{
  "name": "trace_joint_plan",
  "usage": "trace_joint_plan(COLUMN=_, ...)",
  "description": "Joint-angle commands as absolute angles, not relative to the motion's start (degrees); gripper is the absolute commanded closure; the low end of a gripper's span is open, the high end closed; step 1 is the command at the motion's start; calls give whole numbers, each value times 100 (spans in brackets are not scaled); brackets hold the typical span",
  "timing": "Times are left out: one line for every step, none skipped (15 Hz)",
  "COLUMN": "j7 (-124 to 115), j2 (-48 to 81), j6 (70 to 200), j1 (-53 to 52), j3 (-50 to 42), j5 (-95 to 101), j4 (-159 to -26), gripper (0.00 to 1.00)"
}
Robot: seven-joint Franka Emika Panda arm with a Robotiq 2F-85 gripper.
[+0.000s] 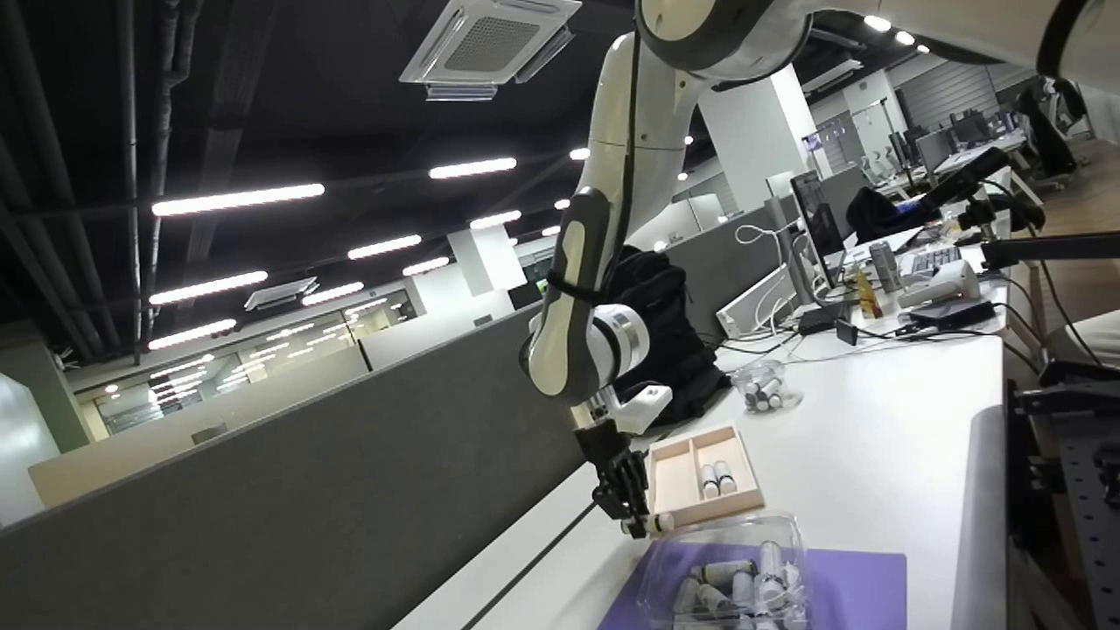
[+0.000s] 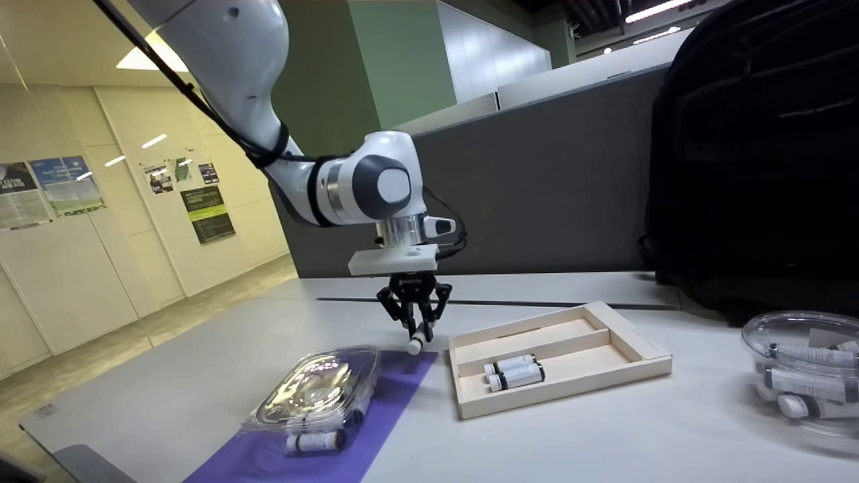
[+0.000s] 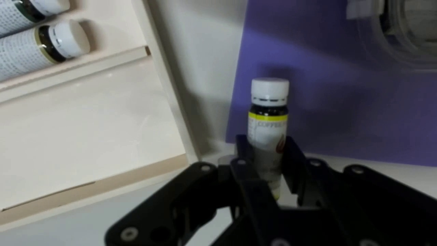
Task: Remove a bottle from the left compartment of the tray and put it on the table
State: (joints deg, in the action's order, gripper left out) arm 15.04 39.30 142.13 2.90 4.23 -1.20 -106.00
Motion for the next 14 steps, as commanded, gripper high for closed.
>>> trace_joint_plan(j7=1541, j2=3772, j6=14537, j1=274, j3=416, j5=44, j4=-10997, gripper=47)
trace_joint_plan(j7=1546, j2=3756, j6=14594, j1=283, j3=427, j5=41, j4=-11056, gripper=41)
trace_joint_plan(j7=1558, j2=3737, j6=14614, j1=293, j3=435, j5=41, j4=-11103, gripper=35)
trace_joint_plan(j7=1562, j2=3701, j6=14567, j1=327, j3=463, j5=-6, j4=-11132, gripper=27)
trace_joint_plan(j7=1567, j2=3650, j6=14314, j1=360, j3=484, j5=-45, j4=-11126, gripper=21)
trace_joint_plan(j7=1580, j2=3605, j6=14047, j1=387, j3=498, j5=-75, j4=-11096, gripper=15)
trace_joint_plan(j7=1496, j2=3532, j6=13771, j1=377, j3=460, j5=-97, j4=-11072, gripper=7)
trace_joint_plan(j7=1478, j2=3450, j6=13531, j1=387, j3=437, j5=-116, j4=-11061, gripper=2)
trace_joint_plan(j7=1540, j2=3311, j6=13379, j1=418, j3=416, j5=-109, j4=-11099, gripper=0)
trace_joint_plan(j7=1537, j2=3189, j6=13333, j1=420, j3=367, j5=-76, j4=-11125, gripper=0)
trace_joint_plan(j7=1444, j2=3039, j6=13166, j1=428, j3=305, j5=-86, j4=-11121, gripper=0)
trace_joint_plan(j7=1484, j2=2899, j6=13079, j1=457, j3=267, j5=-68, j4=-11139, gripper=0)
trace_joint_plan(j7=1487, j2=2754, j6=12934, j1=469, j3=198, j5=-25, j4=-11150, gripper=0)
trace_joint_plan(j7=1510, j2=2638, j6=12606, j1=494, j3=130, j5=22, j4=-11106, gripper=0)
